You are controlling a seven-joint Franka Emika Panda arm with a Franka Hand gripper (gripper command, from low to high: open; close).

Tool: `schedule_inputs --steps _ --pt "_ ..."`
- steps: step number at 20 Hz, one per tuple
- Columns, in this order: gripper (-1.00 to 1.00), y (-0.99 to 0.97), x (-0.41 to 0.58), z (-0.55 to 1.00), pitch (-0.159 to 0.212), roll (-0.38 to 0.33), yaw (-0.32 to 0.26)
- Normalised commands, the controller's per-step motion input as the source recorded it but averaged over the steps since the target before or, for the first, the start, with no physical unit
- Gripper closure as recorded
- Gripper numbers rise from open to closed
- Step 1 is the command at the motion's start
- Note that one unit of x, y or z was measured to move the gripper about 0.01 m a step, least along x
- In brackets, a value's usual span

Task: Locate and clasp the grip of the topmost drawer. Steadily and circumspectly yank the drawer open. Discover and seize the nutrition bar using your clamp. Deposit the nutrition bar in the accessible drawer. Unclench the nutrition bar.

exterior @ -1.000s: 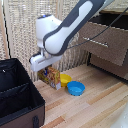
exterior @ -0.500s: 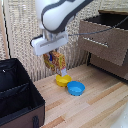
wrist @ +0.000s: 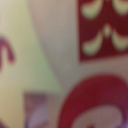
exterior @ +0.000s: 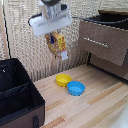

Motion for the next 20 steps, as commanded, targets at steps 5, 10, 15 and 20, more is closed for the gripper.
schedule_inputs --steps 5,10,15,20 --pt "1.00 -0.06 0.501 0.90 0.123 0.000 -0.154" --pt "1.00 -0.18 0.467 0.89 0.144 0.000 -0.155" --pt "1.00 -0.48 0.364 0.86 0.130 0.016 -0.140" --pt "1.00 -0.69 0.223 0.80 0.096 0.083 -0.066"
